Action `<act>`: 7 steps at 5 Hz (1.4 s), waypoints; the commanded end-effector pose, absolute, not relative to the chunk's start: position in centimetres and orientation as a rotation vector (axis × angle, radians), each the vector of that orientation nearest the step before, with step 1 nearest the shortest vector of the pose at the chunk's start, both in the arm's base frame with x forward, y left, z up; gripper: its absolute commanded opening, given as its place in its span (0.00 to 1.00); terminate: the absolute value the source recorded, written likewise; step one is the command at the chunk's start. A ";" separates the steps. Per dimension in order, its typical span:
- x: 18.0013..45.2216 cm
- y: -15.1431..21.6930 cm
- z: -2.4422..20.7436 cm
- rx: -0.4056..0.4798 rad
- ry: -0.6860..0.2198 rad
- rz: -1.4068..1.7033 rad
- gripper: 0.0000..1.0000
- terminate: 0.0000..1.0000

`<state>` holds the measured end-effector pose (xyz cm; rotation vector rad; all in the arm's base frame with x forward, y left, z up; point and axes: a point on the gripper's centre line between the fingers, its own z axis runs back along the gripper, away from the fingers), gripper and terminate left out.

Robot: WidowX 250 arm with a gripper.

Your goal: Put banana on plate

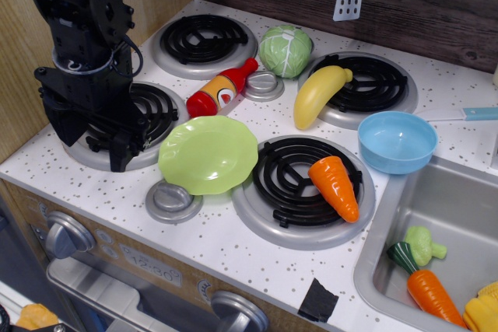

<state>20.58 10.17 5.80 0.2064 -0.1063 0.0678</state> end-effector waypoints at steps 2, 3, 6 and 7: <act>22.7 8.5 7.6 0.195 -0.107 0.095 1.00 0.00; 25.1 6.1 9.5 0.220 -0.112 0.127 1.00 0.00; 33.6 0.2 9.7 0.217 -0.341 0.088 1.00 0.00; 35.6 -0.1 9.1 0.214 -0.392 0.002 1.00 0.00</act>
